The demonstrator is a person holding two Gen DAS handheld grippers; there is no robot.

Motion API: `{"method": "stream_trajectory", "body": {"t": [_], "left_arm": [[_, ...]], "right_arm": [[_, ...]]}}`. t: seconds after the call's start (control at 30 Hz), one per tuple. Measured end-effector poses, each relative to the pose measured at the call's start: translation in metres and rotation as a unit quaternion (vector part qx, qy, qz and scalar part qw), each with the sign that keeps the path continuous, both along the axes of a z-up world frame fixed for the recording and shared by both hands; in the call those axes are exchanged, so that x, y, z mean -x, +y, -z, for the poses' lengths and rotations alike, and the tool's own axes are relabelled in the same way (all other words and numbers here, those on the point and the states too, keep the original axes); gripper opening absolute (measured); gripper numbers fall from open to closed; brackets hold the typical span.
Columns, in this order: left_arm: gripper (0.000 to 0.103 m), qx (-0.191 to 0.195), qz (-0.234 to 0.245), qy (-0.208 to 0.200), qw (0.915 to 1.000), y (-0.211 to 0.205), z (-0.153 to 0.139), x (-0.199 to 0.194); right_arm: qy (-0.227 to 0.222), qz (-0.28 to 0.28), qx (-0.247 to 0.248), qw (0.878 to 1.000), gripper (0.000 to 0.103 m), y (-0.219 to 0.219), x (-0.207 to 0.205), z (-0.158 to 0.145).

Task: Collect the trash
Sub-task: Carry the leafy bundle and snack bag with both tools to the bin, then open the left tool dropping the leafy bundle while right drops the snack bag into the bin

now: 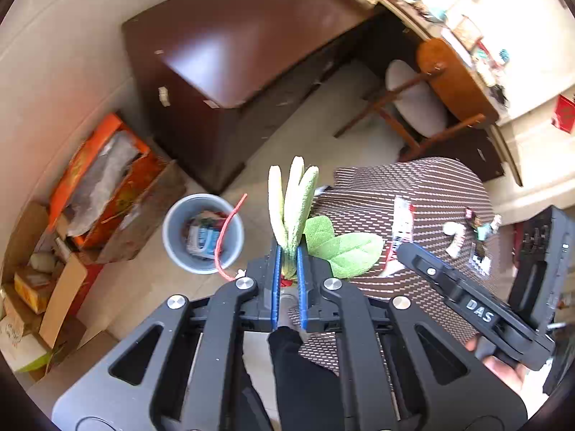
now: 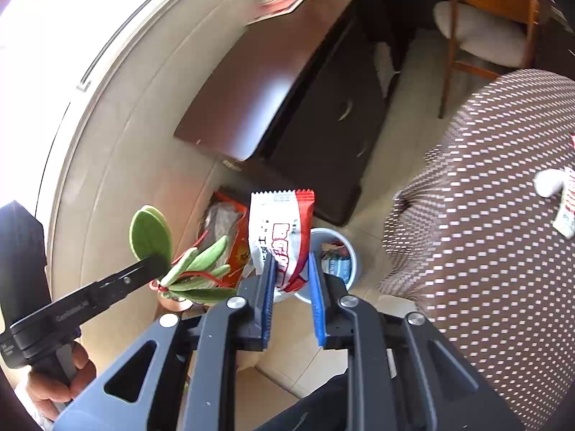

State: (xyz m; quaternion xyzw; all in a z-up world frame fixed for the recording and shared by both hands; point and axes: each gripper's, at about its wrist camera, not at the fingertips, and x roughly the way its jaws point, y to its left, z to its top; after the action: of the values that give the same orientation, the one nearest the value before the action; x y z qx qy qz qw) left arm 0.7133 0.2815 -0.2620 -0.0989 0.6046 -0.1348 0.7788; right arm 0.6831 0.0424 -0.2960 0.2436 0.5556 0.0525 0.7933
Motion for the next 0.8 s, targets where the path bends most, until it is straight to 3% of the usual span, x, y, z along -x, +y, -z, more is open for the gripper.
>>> {"method": "stream_trajectory", "body": {"t": [0.3,0.67,0.73,0.77,0.8], "left_arm": [[0.008,-0.025,-0.021,0.007,0.9994,0.036,0.012,-0.009],[0.012,-0.042,-0.042,0.020,0.9980,0.058,0.018,-0.023],[0.019,-0.041,-0.052,0.034,0.9972,0.063,0.021,-0.026],[0.034,-0.039,-0.057,0.038,0.9969,0.066,0.022,-0.027],[0.060,-0.041,-0.063,0.037,0.9965,0.067,0.021,-0.027]], "right_arm": [[0.010,-0.045,0.007,0.999,0.018,0.057,-0.029,0.006],[0.009,-0.062,0.019,0.998,0.018,0.084,-0.038,0.005],[0.008,-0.063,0.020,0.998,0.018,0.084,-0.037,0.005],[0.007,-0.063,0.021,0.998,0.018,0.085,-0.037,0.004],[0.007,-0.064,0.021,0.998,0.018,0.086,-0.037,0.004]]}}
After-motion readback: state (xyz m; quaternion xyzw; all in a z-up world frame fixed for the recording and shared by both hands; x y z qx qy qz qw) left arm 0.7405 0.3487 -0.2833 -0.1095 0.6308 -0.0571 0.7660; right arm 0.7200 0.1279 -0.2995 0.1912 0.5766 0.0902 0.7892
